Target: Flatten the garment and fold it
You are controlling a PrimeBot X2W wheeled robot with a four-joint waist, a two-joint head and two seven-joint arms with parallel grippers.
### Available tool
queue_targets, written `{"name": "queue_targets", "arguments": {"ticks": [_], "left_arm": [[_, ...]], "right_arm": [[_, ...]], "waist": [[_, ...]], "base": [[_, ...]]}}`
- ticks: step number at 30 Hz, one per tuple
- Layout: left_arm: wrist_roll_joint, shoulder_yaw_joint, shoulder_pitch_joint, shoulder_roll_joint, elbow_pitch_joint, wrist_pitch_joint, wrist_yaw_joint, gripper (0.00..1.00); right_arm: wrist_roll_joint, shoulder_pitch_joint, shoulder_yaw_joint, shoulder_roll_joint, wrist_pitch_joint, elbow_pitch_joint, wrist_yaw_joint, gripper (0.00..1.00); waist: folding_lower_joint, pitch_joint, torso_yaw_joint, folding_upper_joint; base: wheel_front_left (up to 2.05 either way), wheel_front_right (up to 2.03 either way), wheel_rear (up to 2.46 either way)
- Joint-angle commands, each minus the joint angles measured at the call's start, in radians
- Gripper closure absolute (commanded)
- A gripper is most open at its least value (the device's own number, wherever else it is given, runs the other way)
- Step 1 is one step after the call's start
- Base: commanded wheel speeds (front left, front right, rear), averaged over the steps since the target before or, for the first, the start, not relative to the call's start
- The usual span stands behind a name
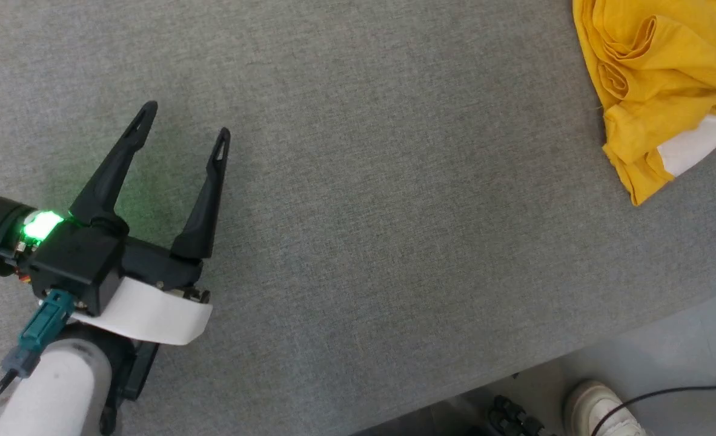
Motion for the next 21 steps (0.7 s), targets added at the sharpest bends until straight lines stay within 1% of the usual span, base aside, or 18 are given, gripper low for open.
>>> {"name": "queue_targets", "arguments": {"ticks": [1,6,10,15,21], "left_arm": [[0.007,-0.001,-0.013,0.003,0.003,-0.007,0.000,0.00],[-0.006,-0.007,-0.010,-0.012,0.029,-0.033,0.003,0.00],[-0.014,-0.005,-0.002,-0.026,0.058,-0.071,0.012,0.00],[-0.028,0.004,0.023,-0.048,0.097,-0.127,0.030,0.00],[-0.048,0.020,0.064,-0.079,0.149,-0.183,0.062,0.00]], "right_arm": [[-0.012,-0.016,-0.010,0.003,-0.007,0.007,-0.002,0.00],[-0.035,-0.018,-0.037,0.009,-0.014,0.019,-0.002,0.00],[-0.019,-0.004,-0.047,0.014,-0.037,-0.004,-0.002,0.00],[0.021,0.045,-0.039,0.026,-0.076,-0.073,-0.002,0.00],[0.073,0.145,-0.038,0.060,-0.098,-0.199,-0.002,0.00]], "waist": [[-0.0002,-0.007,0.001,0.0000],[-0.0002,-0.045,0.010,0.0000],[-0.0002,-0.091,0.025,0.0000],[-0.0002,-0.163,0.052,0.0000],[-0.0002,-0.265,0.103,0.0000]], "base": [[0.00,0.00,0.00],[0.00,0.00,0.00],[0.00,0.00,0.00],[0.00,0.00,0.00],[0.00,0.00,0.00]]}}
